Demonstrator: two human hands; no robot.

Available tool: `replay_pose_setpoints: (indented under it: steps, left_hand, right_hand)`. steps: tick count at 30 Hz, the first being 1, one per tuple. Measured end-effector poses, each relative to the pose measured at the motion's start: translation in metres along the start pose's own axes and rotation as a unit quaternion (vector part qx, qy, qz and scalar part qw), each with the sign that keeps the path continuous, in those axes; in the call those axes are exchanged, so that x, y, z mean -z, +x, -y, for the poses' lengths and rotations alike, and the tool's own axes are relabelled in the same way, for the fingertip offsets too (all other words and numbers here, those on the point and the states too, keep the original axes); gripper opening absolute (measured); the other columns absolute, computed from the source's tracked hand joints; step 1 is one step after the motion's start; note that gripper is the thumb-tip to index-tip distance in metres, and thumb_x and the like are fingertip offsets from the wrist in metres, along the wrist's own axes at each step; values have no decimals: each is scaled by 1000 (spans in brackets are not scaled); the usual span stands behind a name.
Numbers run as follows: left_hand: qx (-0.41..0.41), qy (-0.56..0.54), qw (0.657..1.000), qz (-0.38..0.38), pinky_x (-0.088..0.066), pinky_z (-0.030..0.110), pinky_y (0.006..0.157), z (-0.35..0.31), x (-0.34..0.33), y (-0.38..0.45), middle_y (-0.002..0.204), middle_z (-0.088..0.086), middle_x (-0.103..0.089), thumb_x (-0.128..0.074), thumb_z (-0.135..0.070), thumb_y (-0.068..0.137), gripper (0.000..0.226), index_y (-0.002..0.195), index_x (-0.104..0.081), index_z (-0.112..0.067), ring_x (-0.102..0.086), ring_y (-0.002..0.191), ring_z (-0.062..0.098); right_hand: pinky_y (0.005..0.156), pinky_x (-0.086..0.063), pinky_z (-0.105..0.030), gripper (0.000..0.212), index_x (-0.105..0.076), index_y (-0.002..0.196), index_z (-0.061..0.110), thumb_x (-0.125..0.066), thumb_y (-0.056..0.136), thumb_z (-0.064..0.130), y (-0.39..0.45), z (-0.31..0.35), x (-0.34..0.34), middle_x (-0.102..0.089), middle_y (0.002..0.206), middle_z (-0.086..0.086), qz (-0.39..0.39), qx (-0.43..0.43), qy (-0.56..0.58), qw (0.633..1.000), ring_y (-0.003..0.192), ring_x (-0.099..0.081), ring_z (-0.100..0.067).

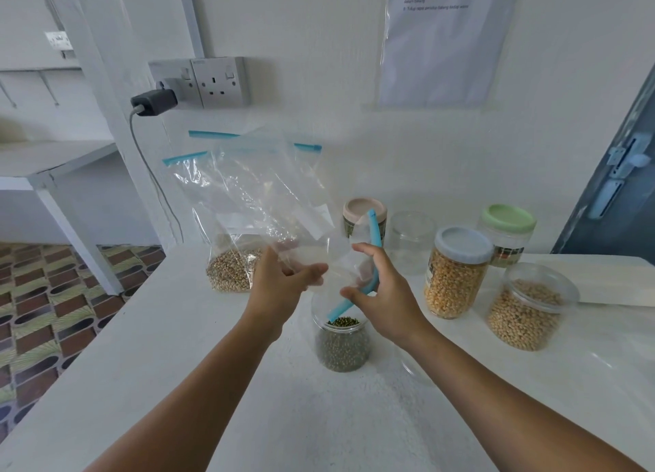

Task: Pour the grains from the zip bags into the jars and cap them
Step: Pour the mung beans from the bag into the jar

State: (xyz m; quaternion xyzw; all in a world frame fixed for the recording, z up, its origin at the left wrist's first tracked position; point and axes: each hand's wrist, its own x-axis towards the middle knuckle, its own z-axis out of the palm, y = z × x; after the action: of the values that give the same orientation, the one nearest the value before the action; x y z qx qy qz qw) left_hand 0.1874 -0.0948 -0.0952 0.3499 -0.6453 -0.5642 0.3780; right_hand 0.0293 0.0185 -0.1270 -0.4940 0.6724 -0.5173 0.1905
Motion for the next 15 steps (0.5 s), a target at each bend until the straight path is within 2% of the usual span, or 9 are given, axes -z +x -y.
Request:
replay_pose_setpoints:
  steps: [3,5,7,8,10,13,15]
  left_hand:
    - [6,-15,1000,5,-58,36,87,1,-2,-3,92,5,-80,-82,-10,88,59,137,-49,-16,-77,89,17]
    - [9,-22,1000,11,-57,33,86,1,-1,-4,93,3,-81,-81,-6,89,60,139,-48,-16,-77,90,17]
    - [16,-21,1000,7,-59,38,90,-1,2,-2,89,5,-80,-83,-8,86,61,136,-50,-18,-77,90,20]
    - [18,-24,1000,8,-60,42,93,-2,3,-2,89,5,-80,-85,-9,84,60,133,-51,-18,-77,90,22]
    - [16,-31,999,15,-59,48,99,-2,4,-1,94,4,-80,-86,-11,83,58,130,-54,-18,-77,94,23]
    - [19,-44,998,26,-57,47,102,-1,10,-2,113,1,-78,-93,-28,74,66,129,-56,-28,-74,108,20]
    - [16,-76,997,22,-57,44,99,-5,16,-3,117,1,-77,-96,-43,67,79,133,-55,-29,-73,111,21]
  right_hand:
    - [82,-46,0,59,-44,143,40,-71,97,14,0,-4,-1,-50,147,2,6,18,-14,1000,132,-52,-13]
    - [84,-47,-2,58,-46,142,38,-72,96,13,0,-3,0,-54,138,2,4,18,-15,1000,119,-58,-5]
    - [88,-51,-6,59,-47,141,37,-75,94,14,0,-1,2,-56,126,8,-5,8,-7,1000,110,-60,2]
    - [90,-52,-9,60,-48,141,37,-76,94,15,0,-2,2,-56,123,9,-7,4,-3,1000,111,-62,-1]
    - [85,-50,-5,59,-47,142,37,-75,94,16,0,-3,2,-54,127,8,-4,2,-6,1000,119,-60,-9]
    - [81,-48,-1,59,-46,144,37,-73,96,16,0,-2,2,-48,132,10,8,-4,-13,1000,115,-59,-4]
    - [79,-47,0,59,-45,143,39,-72,96,13,-1,-2,3,-45,134,11,14,-5,-18,1000,114,-55,-3]
